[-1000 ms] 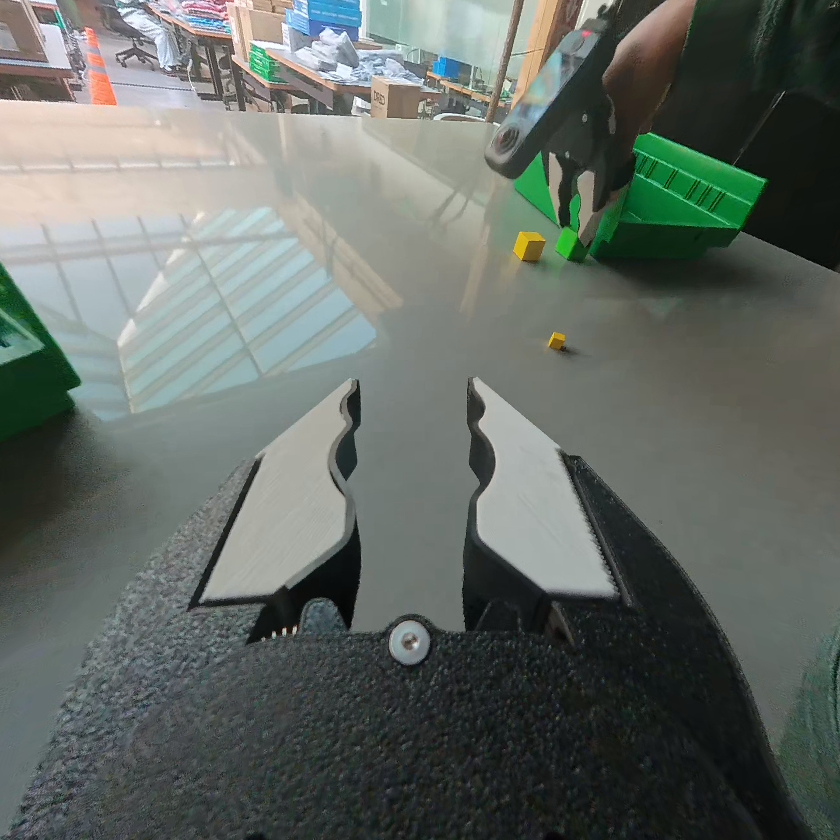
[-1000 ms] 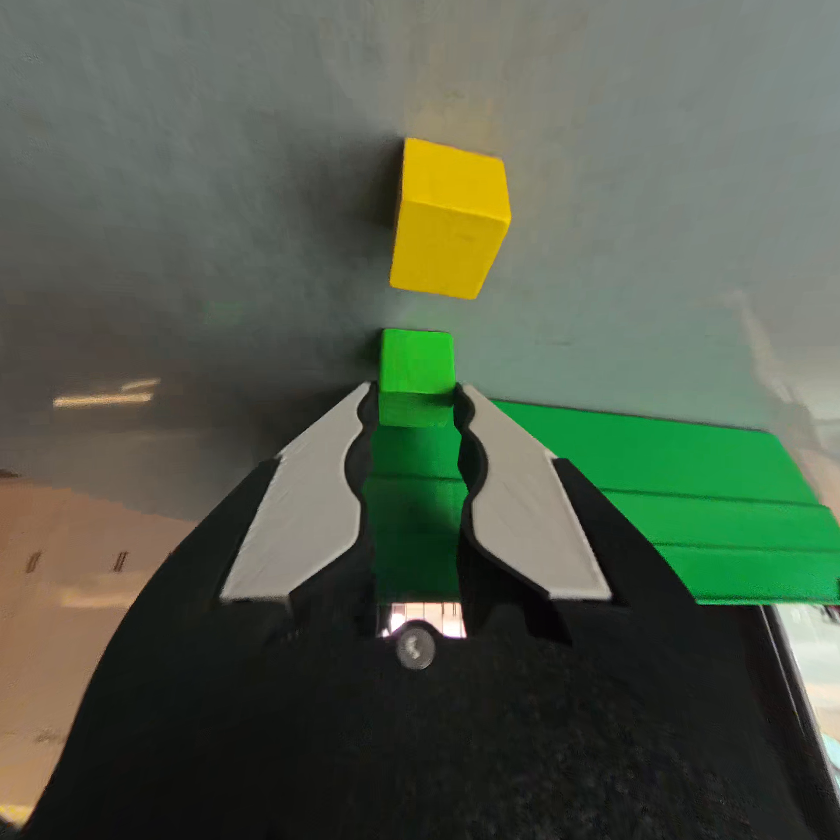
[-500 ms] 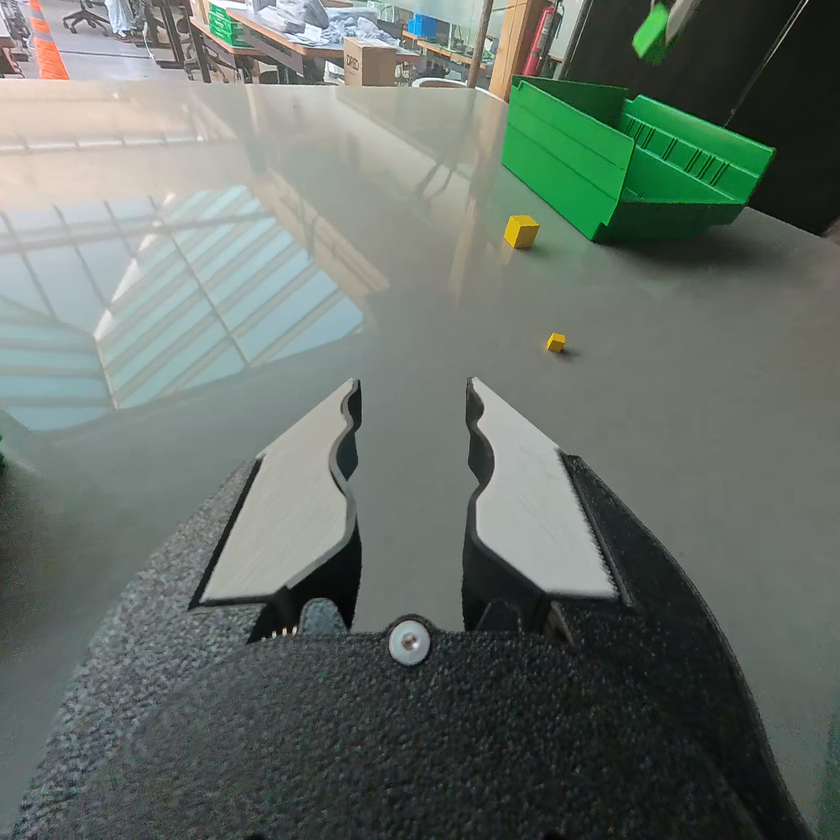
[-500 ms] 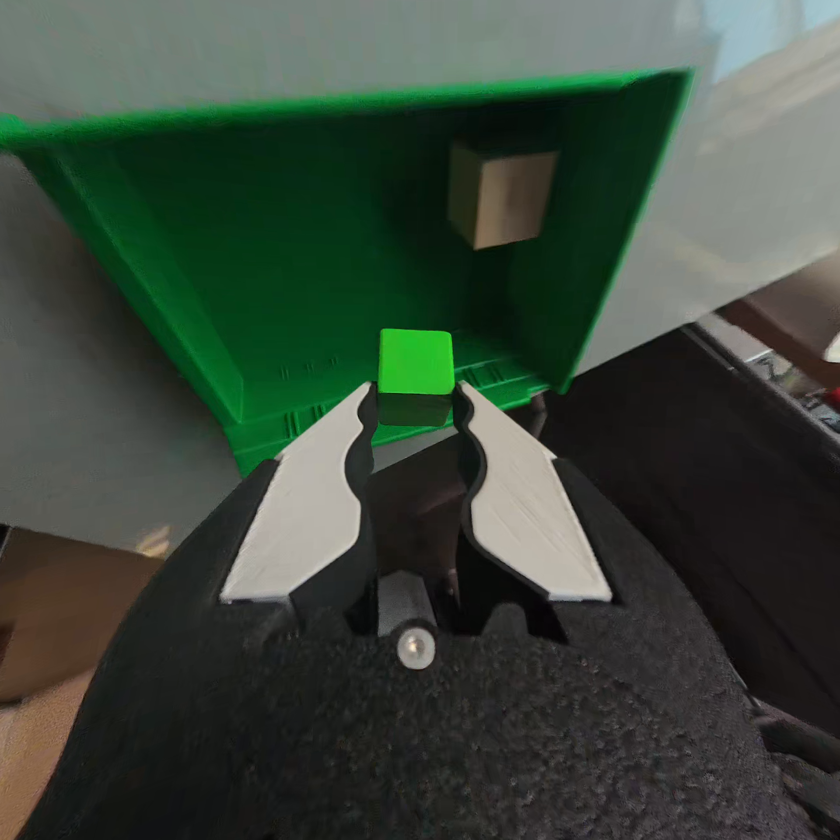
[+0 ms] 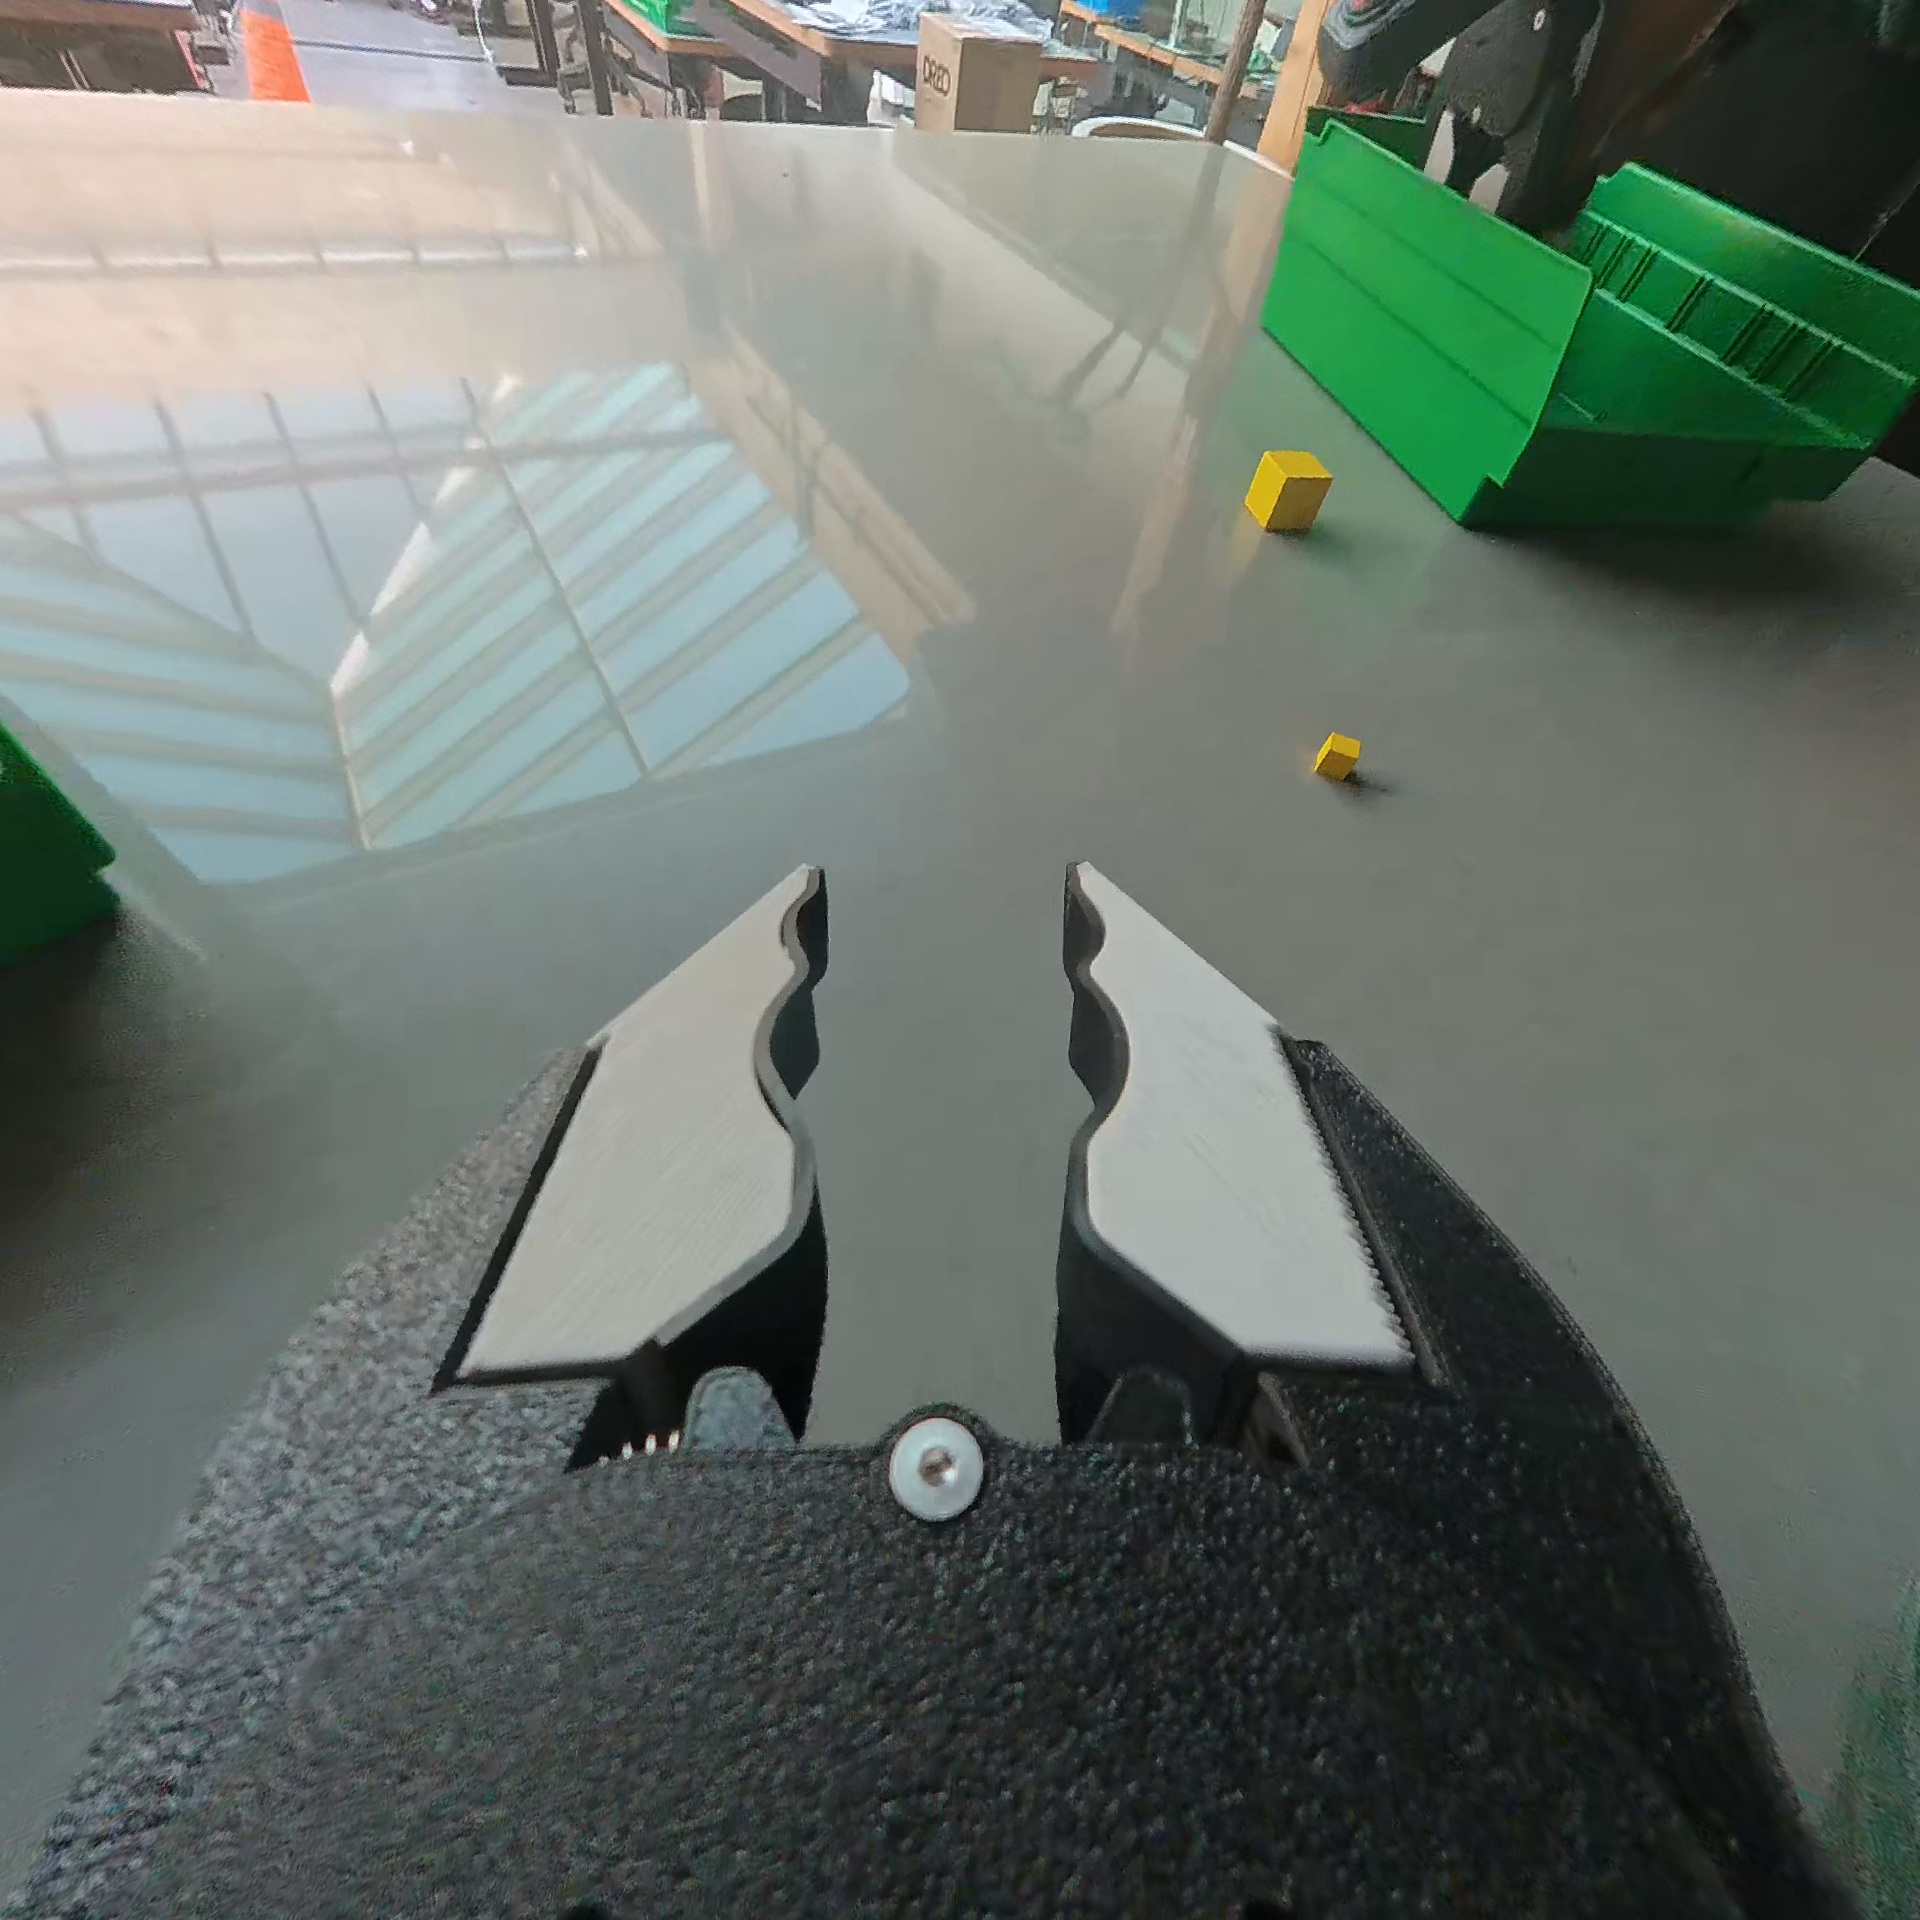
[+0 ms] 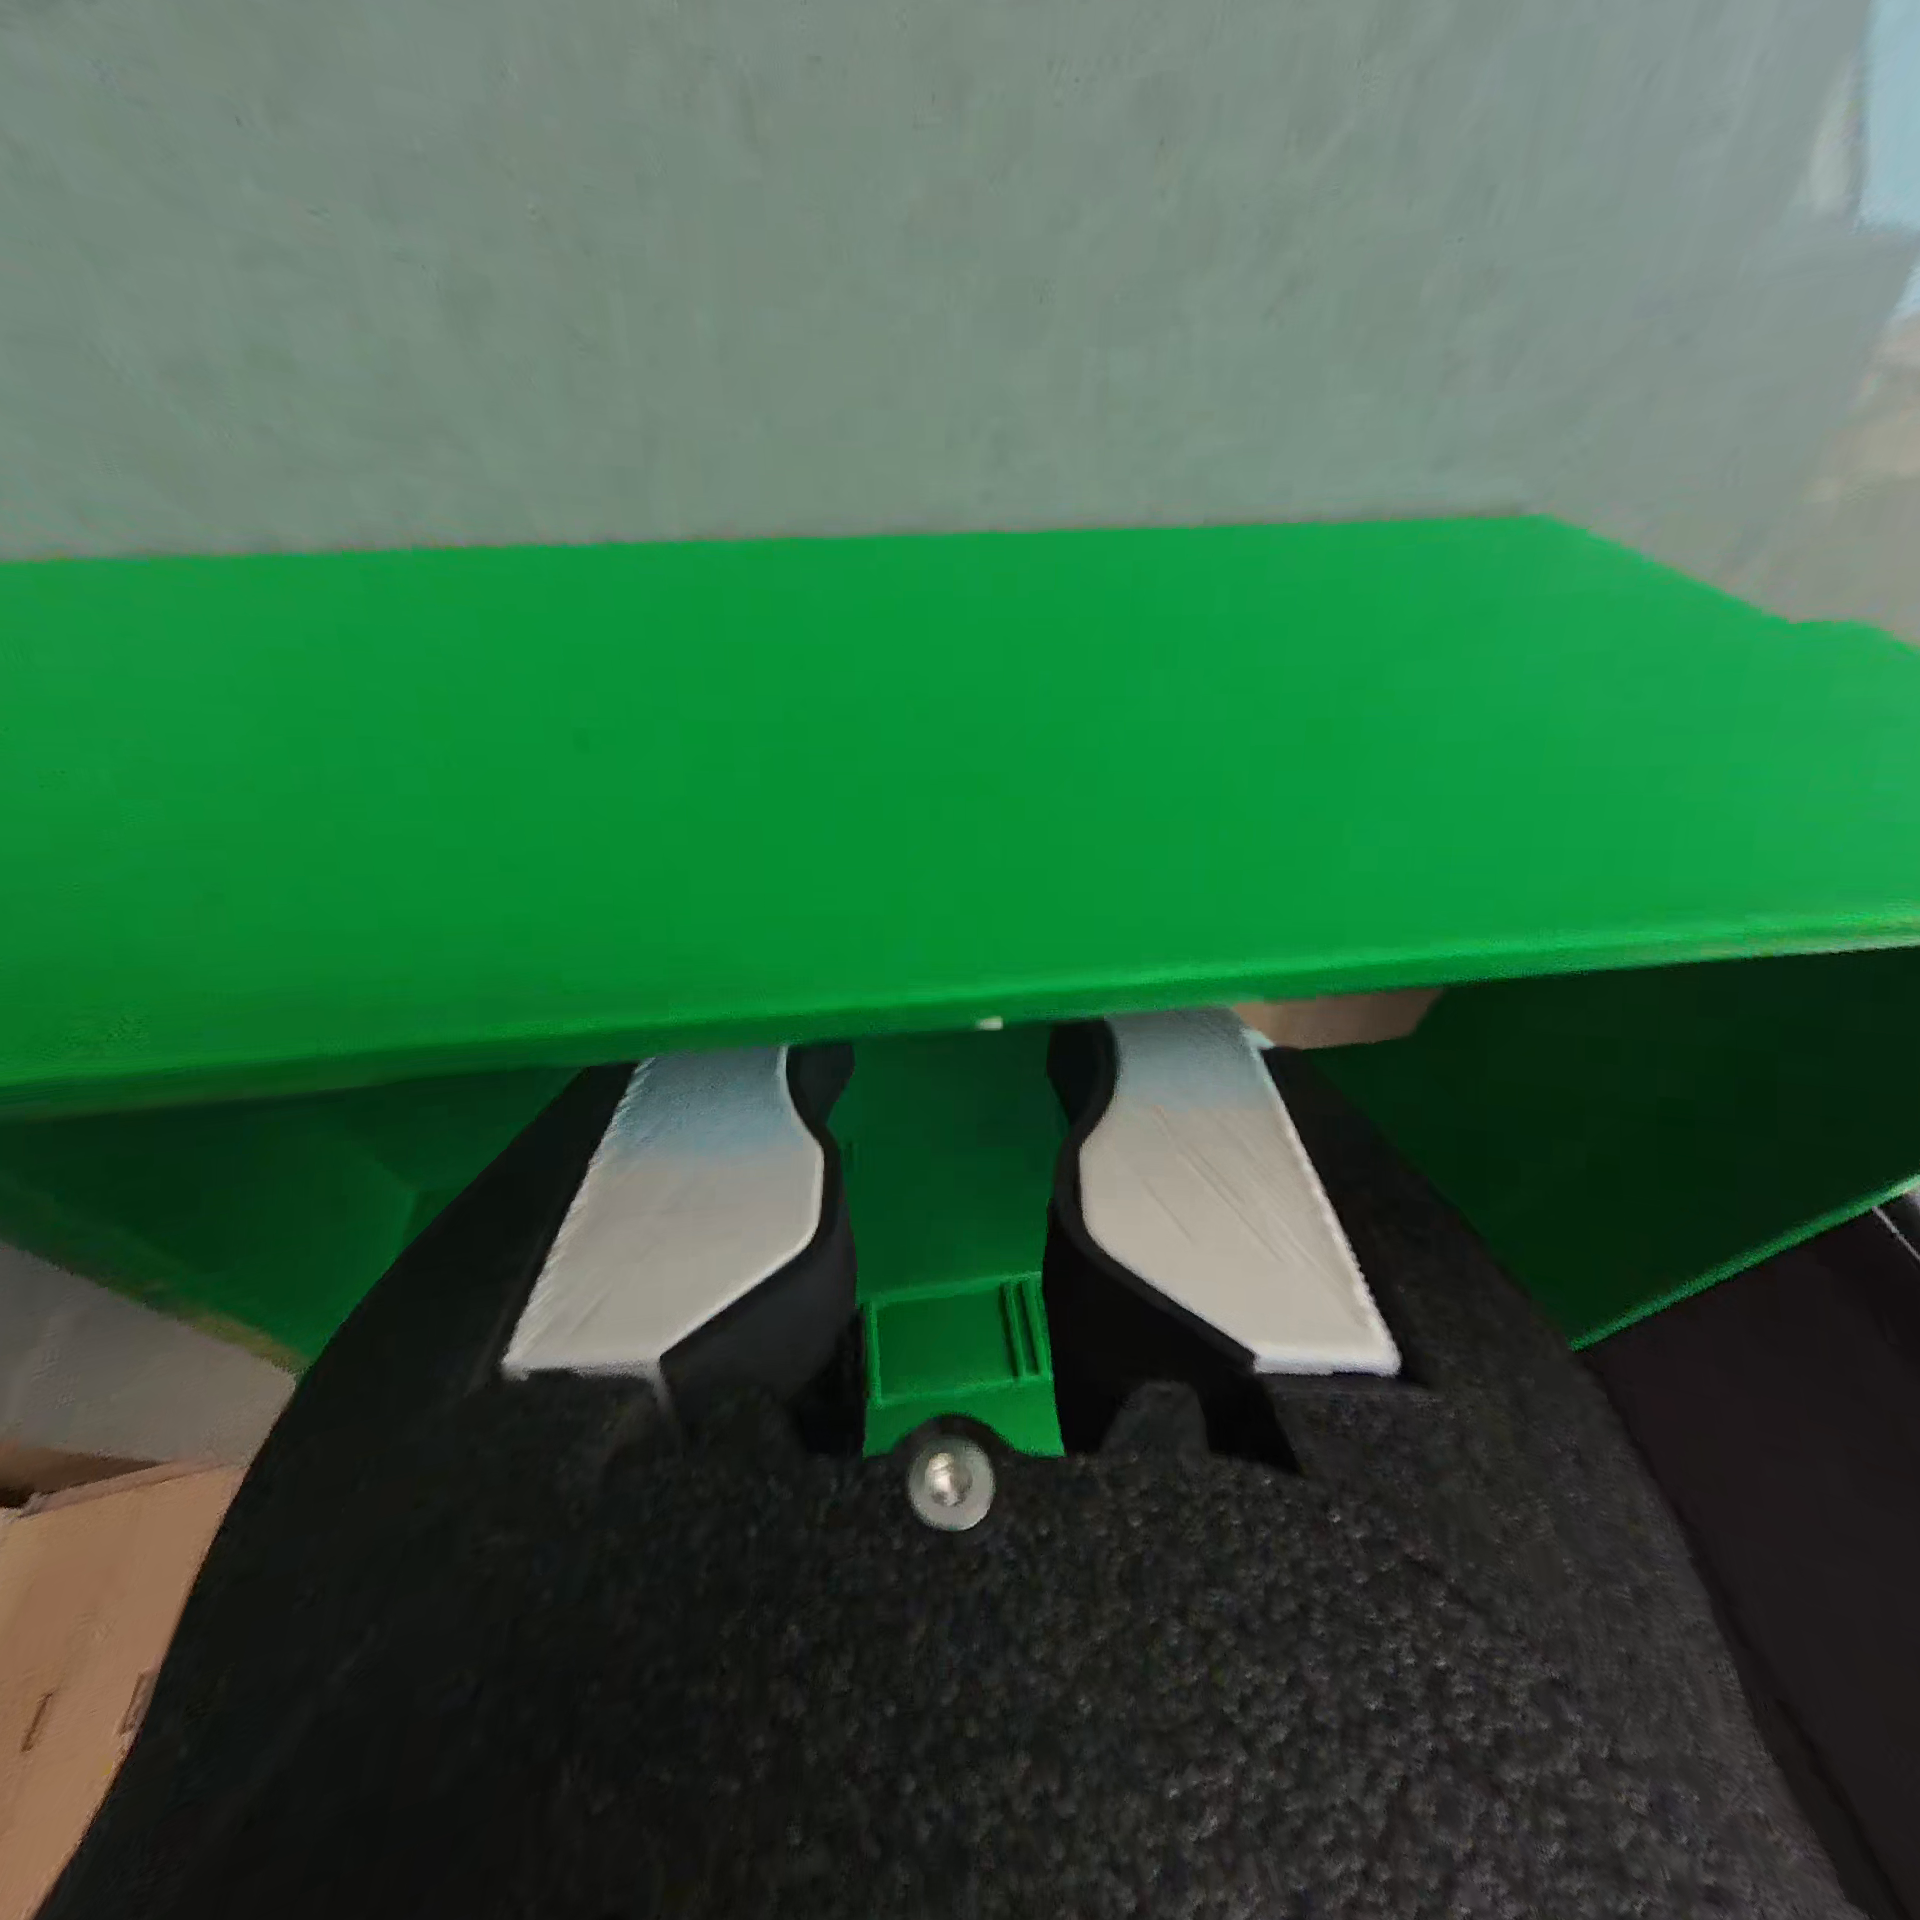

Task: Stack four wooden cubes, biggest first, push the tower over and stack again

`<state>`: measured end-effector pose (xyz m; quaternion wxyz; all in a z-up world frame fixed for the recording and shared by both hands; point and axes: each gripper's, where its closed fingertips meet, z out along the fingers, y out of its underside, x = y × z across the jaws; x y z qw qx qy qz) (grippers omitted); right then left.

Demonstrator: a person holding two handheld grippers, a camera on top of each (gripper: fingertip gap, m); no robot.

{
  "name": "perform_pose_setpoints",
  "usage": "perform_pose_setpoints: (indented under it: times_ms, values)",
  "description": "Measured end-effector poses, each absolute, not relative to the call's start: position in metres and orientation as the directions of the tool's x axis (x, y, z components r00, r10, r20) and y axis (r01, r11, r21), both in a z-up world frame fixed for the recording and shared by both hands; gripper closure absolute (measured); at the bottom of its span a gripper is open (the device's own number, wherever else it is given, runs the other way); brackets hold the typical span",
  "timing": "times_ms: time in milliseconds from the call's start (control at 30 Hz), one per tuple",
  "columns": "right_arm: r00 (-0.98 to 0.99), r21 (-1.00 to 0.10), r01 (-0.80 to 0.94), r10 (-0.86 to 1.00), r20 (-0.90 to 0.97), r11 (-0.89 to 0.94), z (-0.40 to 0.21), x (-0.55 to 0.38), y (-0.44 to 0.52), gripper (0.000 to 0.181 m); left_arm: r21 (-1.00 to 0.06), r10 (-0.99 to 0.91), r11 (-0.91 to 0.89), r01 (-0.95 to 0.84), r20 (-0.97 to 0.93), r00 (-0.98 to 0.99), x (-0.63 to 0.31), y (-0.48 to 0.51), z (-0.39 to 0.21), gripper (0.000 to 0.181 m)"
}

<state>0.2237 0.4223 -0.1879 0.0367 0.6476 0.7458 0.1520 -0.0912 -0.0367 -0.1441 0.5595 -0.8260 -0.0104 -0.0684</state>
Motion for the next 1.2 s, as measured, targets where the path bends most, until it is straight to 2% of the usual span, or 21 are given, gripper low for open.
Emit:
perform_pose_setpoints:
  times_ms: [133, 267, 300, 333, 400, 567, 667, 767, 833, 967, 1033, 1100, 1200]
  values:
    - [-0.15, 0.2, 0.974, 0.963, 0.224, 0.105, -0.162, 0.218, 0.43, 0.137, -0.928, -0.074, -0.363, 0.083, 0.118, 0.99, -0.086, -0.032, -0.14, 0.136]
    - [-0.125, -0.174, 0.967, 0.945, 0.301, 0.184, -0.077, 0.152, 0.386, 0.133, -0.93, -0.082, -0.356, 0.087, 0.124, 0.989, -0.085, -0.033, -0.14, 0.137]
    - [-0.144, -0.254, 0.942, 0.948, 0.285, 0.219, -0.062, 0.131, 0.361, 0.134, -0.928, -0.085, -0.36, 0.092, 0.131, 0.988, -0.084, -0.033, -0.141, 0.137]
    - [-0.174, -0.29, 0.925, 0.952, 0.251, 0.246, -0.055, 0.114, 0.332, 0.133, -0.927, -0.088, -0.363, 0.097, 0.138, 0.987, -0.084, -0.033, -0.141, 0.137]
    - [-0.248, -0.269, 0.919, 0.953, 0.173, 0.287, -0.065, 0.094, 0.279, 0.131, -0.93, -0.097, -0.352, 0.104, 0.147, 0.984, -0.081, -0.032, -0.138, 0.137]
    - [-0.287, 0.021, 0.958, 0.952, 0.106, 0.286, -0.154, 0.09, 0.241, 0.128, -0.948, -0.139, -0.307, 0.082, 0.13, 0.982, -0.075, -0.037, -0.125, 0.137]
    - [-0.273, 0.119, 0.958, 0.956, 0.11, 0.26, -0.185, 0.094, 0.247, 0.133, -0.95, -0.13, -0.301, 0.084, 0.128, 0.983, -0.08, -0.05, -0.125, 0.137]
    - [-0.316, 0.122, 0.945, 0.941, 0.122, 0.302, -0.19, 0.087, 0.246, 0.156, -0.943, -0.108, -0.314, 0.106, 0.147, 0.983, -0.089, -0.064, -0.131, 0.137]
    - [-0.371, 0.097, 0.928, 0.919, 0.131, 0.36, -0.173, 0.086, 0.243, 0.156, -0.939, -0.092, -0.324, 0.115, 0.152, 0.984, -0.095, -0.07, -0.133, 0.137]
    - [-0.322, 0.002, 0.944, 0.915, 0.243, 0.331, -0.074, 0.11, 0.28, 0.156, -0.936, -0.068, -0.337, 0.1, 0.13, 0.989, -0.107, -0.073, -0.133, 0.137]
    - [-0.266, 0.04, 0.963, 0.915, 0.305, 0.266, -0.037, 0.151, 0.318, 0.156, -0.937, -0.068, -0.337, 0.095, 0.126, 0.99, -0.11, -0.07, -0.132, 0.137]
    - [-0.181, 0.032, 0.983, 0.944, 0.275, 0.179, -0.039, 0.188, 0.34, 0.156, -0.939, -0.076, -0.332, 0.091, 0.123, 0.989, -0.11, -0.064, -0.129, 0.137]
    - [-0.129, 0.073, 0.991, 0.972, 0.196, 0.116, -0.104, 0.224, 0.354, 0.156, -0.94, -0.103, -0.33, 0.084, 0.124, 0.987, -0.104, -0.053, -0.126, 0.137]
